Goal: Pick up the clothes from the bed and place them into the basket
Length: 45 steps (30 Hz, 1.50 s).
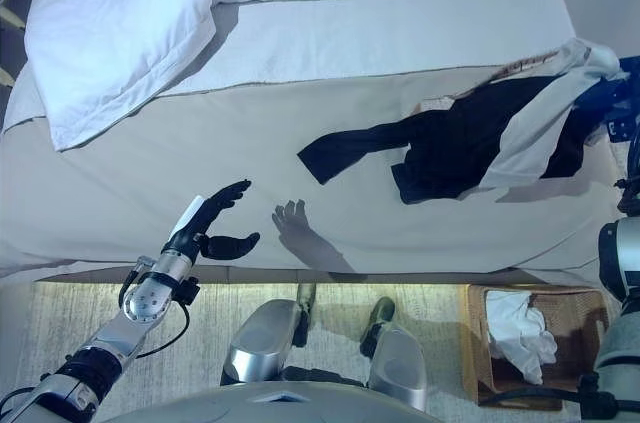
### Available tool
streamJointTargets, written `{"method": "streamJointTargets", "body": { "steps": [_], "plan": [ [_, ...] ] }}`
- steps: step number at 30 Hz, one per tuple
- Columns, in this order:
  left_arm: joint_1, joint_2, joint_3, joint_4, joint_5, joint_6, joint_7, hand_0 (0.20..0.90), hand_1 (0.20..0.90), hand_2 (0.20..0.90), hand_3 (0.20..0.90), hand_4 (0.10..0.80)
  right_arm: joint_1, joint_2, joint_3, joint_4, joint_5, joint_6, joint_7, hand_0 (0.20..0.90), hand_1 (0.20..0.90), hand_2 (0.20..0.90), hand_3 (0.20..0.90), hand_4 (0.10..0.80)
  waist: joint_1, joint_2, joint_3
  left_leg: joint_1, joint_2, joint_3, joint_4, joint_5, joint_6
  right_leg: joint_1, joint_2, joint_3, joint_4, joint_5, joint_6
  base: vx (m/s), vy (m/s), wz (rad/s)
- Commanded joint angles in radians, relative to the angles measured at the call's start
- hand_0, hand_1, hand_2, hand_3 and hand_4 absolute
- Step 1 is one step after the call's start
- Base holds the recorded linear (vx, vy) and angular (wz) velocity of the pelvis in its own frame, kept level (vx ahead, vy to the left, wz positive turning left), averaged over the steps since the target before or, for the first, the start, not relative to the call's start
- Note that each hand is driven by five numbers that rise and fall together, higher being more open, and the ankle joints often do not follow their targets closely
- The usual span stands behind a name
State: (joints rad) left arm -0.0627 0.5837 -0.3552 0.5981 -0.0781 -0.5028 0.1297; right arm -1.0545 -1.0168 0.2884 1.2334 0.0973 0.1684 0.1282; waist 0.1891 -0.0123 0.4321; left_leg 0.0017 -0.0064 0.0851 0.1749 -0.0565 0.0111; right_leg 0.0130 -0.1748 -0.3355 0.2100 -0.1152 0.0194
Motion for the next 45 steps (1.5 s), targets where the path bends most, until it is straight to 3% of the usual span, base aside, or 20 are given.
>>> {"method": "streamJointTargets", "body": {
  "steps": [1,2,3,18,23,29,37,43,45],
  "plan": [
    [0.033,-0.006,-0.016,-0.028,0.009,-0.071,0.036,0.9,0.9,0.9,0.9,0.8,-0.014,-0.08,0.05,-0.041,0.008,-0.061,-0.026,0.364,0.364,0.364,0.274,0.174,0.0,-0.015,-0.124,-0.09,0.064,0.013,0.054,-0.037,-0.049,-0.037,-0.012,-0.011,0.045,-0.013,0.013,-0.067,-0.003,0.0],
    [0.032,-0.006,-0.016,-0.029,0.01,-0.071,0.038,0.9,0.9,0.9,0.9,0.8,-0.014,-0.079,0.052,-0.041,0.006,-0.061,-0.035,0.545,0.545,0.545,0.485,0.385,0.0,-0.014,-0.122,-0.093,0.065,0.013,0.056,-0.036,-0.049,-0.039,-0.012,-0.012,0.046,-0.014,0.012,-0.076,-0.005,0.01],
    [0.036,-0.005,-0.014,-0.034,0.012,-0.074,0.041,0.9,0.9,0.9,0.9,0.8,-0.01,-0.076,0.052,-0.039,-0.01,-0.059,-0.047,0.9,0.9,0.9,0.9,0.8,0.001,-0.009,-0.115,-0.101,0.064,0.009,0.06,-0.034,-0.05,-0.044,-0.013,-0.014,0.051,-0.015,0.01,-0.063,-0.001,0.02],
    [0.04,-0.011,-0.005,-0.037,0.016,-0.108,0.048,0.9,0.9,0.9,0.9,0.8,-0.024,-0.061,0.103,-0.015,-0.102,-0.047,-0.005,0.9,0.9,0.9,0.9,0.8,0.016,0.016,-0.067,-0.144,0.062,-0.012,0.075,-0.014,-0.056,-0.084,-0.017,-0.025,0.091,-0.023,-0.005,-0.032,0.0,0.02],
    [0.044,-0.005,-0.006,-0.041,0.009,-0.117,0.048,0.9,0.9,0.9,0.9,0.8,-0.05,-0.07,0.133,-0.01,-0.181,-0.039,-0.087,0.9,0.9,0.9,0.9,0.8,0.02,0.019,-0.057,-0.149,0.062,-0.017,0.075,-0.009,-0.056,-0.092,-0.017,-0.026,0.099,-0.023,-0.006,0.0,0.0,0.0],
    [0.036,-0.01,-0.021,-0.027,-0.001,-0.12,0.061,0.9,0.9,0.9,0.9,0.8,-0.09,-0.034,0.153,-0.114,-0.189,-0.114,-0.279,0.9,0.9,0.9,0.9,0.8,0.017,0.021,-0.051,-0.15,0.061,-0.02,0.083,-0.013,-0.054,-0.096,-0.02,-0.025,0.114,-0.028,-0.006,0.0,0.0,0.0],
    [0.036,-0.025,-0.027,-0.028,-0.004,-0.123,0.061,0.9,0.9,0.9,0.9,0.8,-0.11,0.01,0.206,-0.249,-0.239,-0.161,-0.319,0.9,0.9,0.9,0.9,0.8,0.031,0.036,-0.033,-0.185,0.046,-0.039,0.107,-0.013,-0.056,-0.122,-0.035,-0.031,0.145,-0.036,-0.011,0.002,0.034,0.02],
    [0.019,-0.028,-0.036,-0.04,-0.002,-0.138,0.069,0.9,0.9,0.9,0.9,0.8,-0.183,0.056,0.275,-0.278,-0.269,-0.127,-0.32,0.9,0.9,0.9,0.9,0.8,0.061,0.065,0.015,-0.25,0.026,-0.058,0.144,-0.008,-0.05,-0.187,-0.057,-0.048,0.214,-0.047,-0.024,-0.034,0.046,0.1],
    [0.013,-0.028,-0.041,-0.046,0.001,-0.149,0.075,0.9,0.9,0.9,0.9,0.8,-0.216,0.077,0.294,-0.274,-0.281,-0.108,-0.324,0.9,0.9,0.9,0.9,0.8,0.072,0.071,0.036,-0.275,0.018,-0.067,0.179,-0.036,-0.052,-0.218,-0.066,-0.038,0.266,-0.08,-0.021,0.011,0.011,0.22]
  ]
}}
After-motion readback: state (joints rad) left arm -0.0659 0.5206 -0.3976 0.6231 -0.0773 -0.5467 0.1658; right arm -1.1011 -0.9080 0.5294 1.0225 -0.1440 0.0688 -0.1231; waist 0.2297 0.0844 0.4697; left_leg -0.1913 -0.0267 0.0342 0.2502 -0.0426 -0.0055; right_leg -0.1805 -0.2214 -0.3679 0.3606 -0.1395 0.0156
